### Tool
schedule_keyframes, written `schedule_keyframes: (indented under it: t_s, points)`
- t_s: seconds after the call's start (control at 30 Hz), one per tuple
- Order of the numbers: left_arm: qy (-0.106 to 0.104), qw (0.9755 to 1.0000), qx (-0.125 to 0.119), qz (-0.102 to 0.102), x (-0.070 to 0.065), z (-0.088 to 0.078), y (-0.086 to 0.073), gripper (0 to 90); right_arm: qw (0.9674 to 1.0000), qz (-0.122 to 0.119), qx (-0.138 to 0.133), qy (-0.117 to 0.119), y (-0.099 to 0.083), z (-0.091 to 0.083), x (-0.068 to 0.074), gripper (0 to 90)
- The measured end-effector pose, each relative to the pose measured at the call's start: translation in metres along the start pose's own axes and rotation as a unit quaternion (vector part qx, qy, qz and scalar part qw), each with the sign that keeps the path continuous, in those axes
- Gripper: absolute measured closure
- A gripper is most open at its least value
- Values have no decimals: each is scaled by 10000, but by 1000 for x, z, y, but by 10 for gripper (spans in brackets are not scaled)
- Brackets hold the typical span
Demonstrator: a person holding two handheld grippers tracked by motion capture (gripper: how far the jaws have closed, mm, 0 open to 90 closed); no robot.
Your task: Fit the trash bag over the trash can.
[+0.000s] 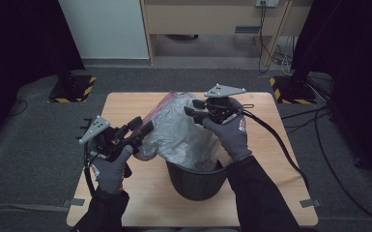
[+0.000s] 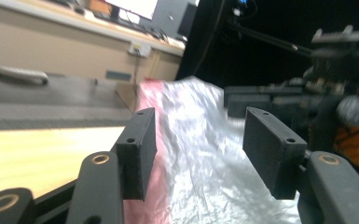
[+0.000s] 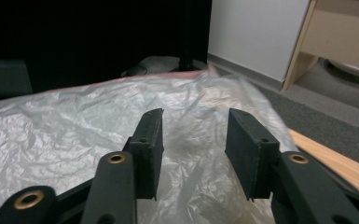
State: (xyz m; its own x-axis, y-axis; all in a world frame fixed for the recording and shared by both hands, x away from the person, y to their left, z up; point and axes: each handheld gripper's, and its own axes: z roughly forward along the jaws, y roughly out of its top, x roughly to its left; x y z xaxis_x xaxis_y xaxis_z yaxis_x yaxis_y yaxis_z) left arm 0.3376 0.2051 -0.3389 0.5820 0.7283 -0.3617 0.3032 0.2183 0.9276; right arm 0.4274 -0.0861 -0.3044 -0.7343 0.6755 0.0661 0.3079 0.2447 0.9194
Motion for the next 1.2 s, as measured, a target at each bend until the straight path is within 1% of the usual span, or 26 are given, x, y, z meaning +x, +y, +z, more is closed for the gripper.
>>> schedule_keyframes:
  t_s: [0.03, 0.07, 0.13, 0.2, 0.23, 0.3, 0.37, 0.4, 0.5, 0.53, 0.57, 0.63, 0.67, 0.7, 0.73, 0.8, 0.83, 0.87, 0.9, 0.93, 0.97, 1.0, 1.07, 1.1, 1.2]
  points:
    - [-51, 10000, 17, -51, -1, 2, -2, 430, 10000, 7, -67, -45, 1, -1, -1, 534]
    - [-86, 9999, 24, -50, -2, 4, -3, 429, 9999, 29, -96, -81, 1, -1, -1, 528]
    - [-238, 9996, 117, -69, -7, 9, -7, 431, 9997, 46, -181, -140, 1, -2, -2, 523]
    - [-327, 9992, 209, -34, -12, 13, -11, 476, 9995, 76, -262, -128, 1, -2, -2, 524]
    - [-314, 9992, 234, -4, -14, 14, -12, 504, 9994, 144, -287, -108, 1, -3, -2, 523]
    - [-311, 9993, 203, 10, -15, 13, -12, 550, 9991, 190, -352, -136, 1, -4, -4, 527]
    - [-241, 9995, 157, 126, -16, 10, -11, 628, 9987, 232, -439, -150, 1, -5, -5, 530]
    - [-209, 9996, 142, 152, -17, 9, -10, 674, 9983, 235, -503, -165, 1, -6, -5, 532]
    - [-69, 9992, 47, 387, -21, 5, -8, 758, 9976, 233, -622, -174, 2, -8, -5, 533]
    - [-92, 9989, -63, 464, -23, 3, -7, 798, 9972, 256, -681, -165, 3, -9, -5, 533]
    - [-107, 9985, -104, 523, -24, 2, -7, 830, 9966, 250, -770, -146, 4, -10, -5, 531]
    - [-139, 9969, -216, 741, -32, 0, -5, 856, 9954, 270, -913, -69, 5, -13, -5, 519]
    - [-144, 9953, -164, 942, -37, 1, -5, 859, 9949, 281, -964, -25, 6, -13, -5, 512]
    - [-178, 9939, -153, 1082, -42, 2, -5, 858, 9942, 318, -1031, 31, 7, -15, -5, 498]
    - [-208, 9918, -134, 1255, -46, 3, -6, 859, 9936, 337, -1079, 88, 8, -15, -5, 483]
    - [-248, 9870, -39, 1585, -57, 7, -10, 857, 9929, 304, -1133, 172, 10, -16, -4, 465]
    - [-251, 9856, 1, 1671, -60, 8, -11, 856, 9930, 275, -1132, 205, 12, -16, -3, 442]
    - [-318, 9833, -3, 1794, -63, 10, -12, 857, 9930, 290, -1121, 224, 13, -16, -2, 435]
    - [-334, 9821, 41, 1853, -66, 12, -14, 856, 9930, 264, -1125, 233, 14, -15, -1, 433]
    - [-344, 9813, 78, 1893, -67, 14, -16, 854, 9927, 288, -1138, 257, 15, -14, 0, 423]
    - [-352, 9808, 108, 1914, -69, 15, -18, 854, 9931, 281, -1112, 257, 16, -13, 0, 422]
    - [-383, 9808, 161, 1905, -69, 17, -19, 853, 9934, 249, -1091, 250, 16, -12, 1, 421]
    - [-433, 9805, 248, 1899, -69, 20, -23, 850, 9938, 267, -1035, 298, 16, -10, 2, 410]
    - [-453, 9807, 255, 1886, -69, 21, -24, 849, 9944, 254, -975, 330, 15, -7, 3, 400]
    - [-462, 9810, 248, 1866, -70, 21, -25, 843, 9963, 217, -767, 322, 13, -1, 4, 393]
